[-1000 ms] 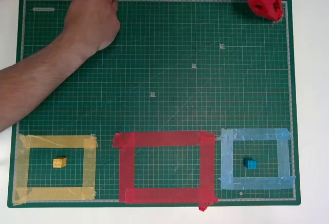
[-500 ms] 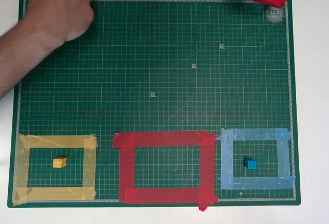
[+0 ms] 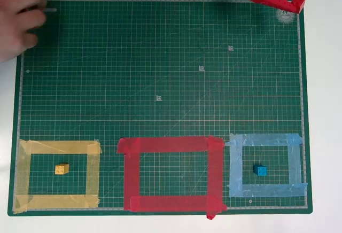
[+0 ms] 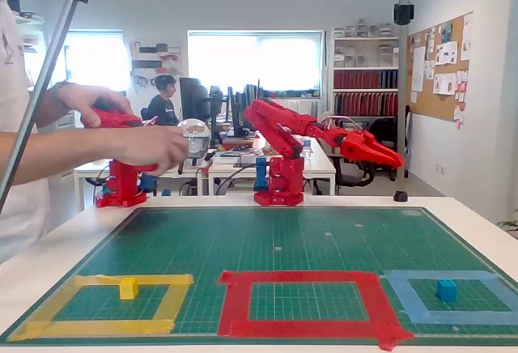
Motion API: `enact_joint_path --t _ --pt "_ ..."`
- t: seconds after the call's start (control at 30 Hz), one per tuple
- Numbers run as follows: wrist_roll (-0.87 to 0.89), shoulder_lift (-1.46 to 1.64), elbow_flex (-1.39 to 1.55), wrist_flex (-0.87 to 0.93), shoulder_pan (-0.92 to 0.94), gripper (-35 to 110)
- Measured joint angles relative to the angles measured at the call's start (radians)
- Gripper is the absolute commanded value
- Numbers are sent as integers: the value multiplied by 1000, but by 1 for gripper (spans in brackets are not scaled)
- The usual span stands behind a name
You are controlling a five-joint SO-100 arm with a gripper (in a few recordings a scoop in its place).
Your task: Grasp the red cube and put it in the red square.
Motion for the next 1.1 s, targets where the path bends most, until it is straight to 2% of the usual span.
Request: enact_joint_path --t 0.4,0.7,0.9,1.1 --pt "3 377 178 2 499 -1" --pt "3 491 213 135 813 -1" --pt "3 331 169 206 907 -1" --pt "3 -78 -135 207 963 -1"
